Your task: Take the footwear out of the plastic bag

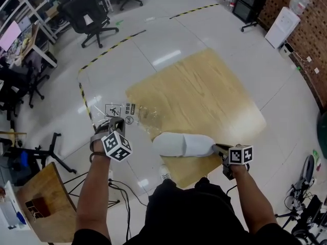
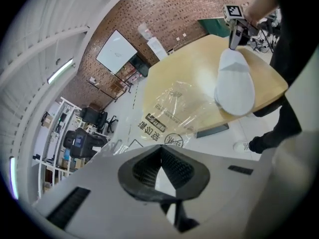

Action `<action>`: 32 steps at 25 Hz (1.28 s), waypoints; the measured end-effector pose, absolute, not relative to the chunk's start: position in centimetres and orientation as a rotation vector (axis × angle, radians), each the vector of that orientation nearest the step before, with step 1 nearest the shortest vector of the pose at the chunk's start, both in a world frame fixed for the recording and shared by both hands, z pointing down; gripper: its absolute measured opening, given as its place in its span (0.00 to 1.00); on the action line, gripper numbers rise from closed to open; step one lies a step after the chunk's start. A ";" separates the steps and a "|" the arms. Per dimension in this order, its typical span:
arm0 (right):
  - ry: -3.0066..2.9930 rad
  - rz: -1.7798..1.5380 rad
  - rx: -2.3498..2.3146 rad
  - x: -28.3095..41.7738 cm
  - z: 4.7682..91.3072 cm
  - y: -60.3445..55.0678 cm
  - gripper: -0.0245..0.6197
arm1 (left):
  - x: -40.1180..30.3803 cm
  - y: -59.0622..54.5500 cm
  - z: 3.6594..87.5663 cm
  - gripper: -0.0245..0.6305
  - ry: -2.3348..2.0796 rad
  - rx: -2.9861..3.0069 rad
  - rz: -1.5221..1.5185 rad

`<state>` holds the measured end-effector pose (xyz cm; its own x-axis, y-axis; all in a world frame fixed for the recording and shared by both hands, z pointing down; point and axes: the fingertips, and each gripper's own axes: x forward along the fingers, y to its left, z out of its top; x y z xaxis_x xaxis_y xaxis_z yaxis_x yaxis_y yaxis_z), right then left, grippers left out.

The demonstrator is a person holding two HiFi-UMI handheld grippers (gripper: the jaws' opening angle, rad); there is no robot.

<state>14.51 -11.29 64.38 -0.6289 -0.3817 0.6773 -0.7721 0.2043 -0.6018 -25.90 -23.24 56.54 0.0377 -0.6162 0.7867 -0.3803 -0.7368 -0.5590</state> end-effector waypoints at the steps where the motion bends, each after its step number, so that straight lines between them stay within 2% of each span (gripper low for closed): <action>1: -2.109 1.409 1.079 14.4 64.4 -11.3 0.10 | -24.7 -24.0 56.2 0.05 1.035 -2.129 -1.749; 9: -2.118 1.420 1.108 14.0 64.0 -11.4 0.10 | -12.1 -26.5 56.7 0.05 0.932 -2.306 -1.613; 16: -2.124 1.432 1.098 14.5 63.8 -11.7 0.10 | -3.3 -26.9 59.6 0.05 0.802 -2.458 -1.620; 26: -2.134 1.478 1.124 14.6 63.4 -12.2 0.11 | -1.1 -26.7 63.8 0.06 0.661 -2.507 -1.711; 30: -2.129 1.487 1.148 14.5 63.1 -12.1 0.13 | -1.1 -26.9 64.3 0.14 0.641 -2.543 -1.690; 32: -2.120 1.468 1.152 14.5 63.0 -11.7 0.17 | -1.1 -26.8 64.2 0.16 0.632 -2.568 -1.662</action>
<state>14.52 -11.68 63.00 -0.6253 -0.4349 0.6479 -0.7595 0.1487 -0.6333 -1.14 -26.83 64.18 0.3516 -0.3422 0.8713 -0.3229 -0.9180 -0.2303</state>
